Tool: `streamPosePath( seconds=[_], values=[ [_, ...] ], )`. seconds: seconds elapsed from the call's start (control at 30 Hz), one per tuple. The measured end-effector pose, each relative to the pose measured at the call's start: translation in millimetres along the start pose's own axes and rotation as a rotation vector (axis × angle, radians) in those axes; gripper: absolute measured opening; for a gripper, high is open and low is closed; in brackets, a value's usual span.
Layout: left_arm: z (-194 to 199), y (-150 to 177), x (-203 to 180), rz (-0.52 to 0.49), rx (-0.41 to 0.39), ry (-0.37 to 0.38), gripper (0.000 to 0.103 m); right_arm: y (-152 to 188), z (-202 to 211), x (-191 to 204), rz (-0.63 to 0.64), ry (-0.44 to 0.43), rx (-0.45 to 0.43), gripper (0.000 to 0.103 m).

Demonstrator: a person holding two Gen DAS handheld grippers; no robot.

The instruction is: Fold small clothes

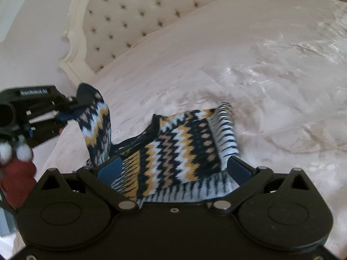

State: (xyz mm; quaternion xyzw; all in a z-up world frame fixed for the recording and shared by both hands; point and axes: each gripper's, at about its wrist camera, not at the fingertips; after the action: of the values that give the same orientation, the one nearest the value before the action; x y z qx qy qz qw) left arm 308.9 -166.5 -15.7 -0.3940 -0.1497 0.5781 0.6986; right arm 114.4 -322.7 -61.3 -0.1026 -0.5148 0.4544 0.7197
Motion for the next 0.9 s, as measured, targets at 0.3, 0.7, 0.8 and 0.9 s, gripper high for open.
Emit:
streamPosePath(
  seconds=[0.3,0.7,0.8,0.9],
  values=[
    [0,1,-33,-0.094,0.001,0.06,0.032,-5,6,-13,-0.026,0.024,-0.017,0.103],
    [35,45,44,-0.188,-0.078,-0.239,0.041,-3,2,-19,-0.021,0.045,-0.01,0.103],
    [37,69,78,-0.203,-0.049,-0.36,0.041,-1,0,-19,-0.014,0.045,-0.008,0.103],
    [37,92,111,-0.229,-0.017,-0.476,0.041,1,-2,-17,0.0,0.041,-0.007,0.103]
  ],
)
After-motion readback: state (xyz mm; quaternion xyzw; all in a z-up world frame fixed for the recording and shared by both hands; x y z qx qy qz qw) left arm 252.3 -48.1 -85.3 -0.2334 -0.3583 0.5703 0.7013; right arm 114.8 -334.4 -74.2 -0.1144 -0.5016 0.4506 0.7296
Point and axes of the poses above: each gripper's, at about its wrist camera, not at the fingertips, and z roughly against the way its jaws point, x to its left, y to its underside, and after that the axes turned 11 degrees about -y, right-handed
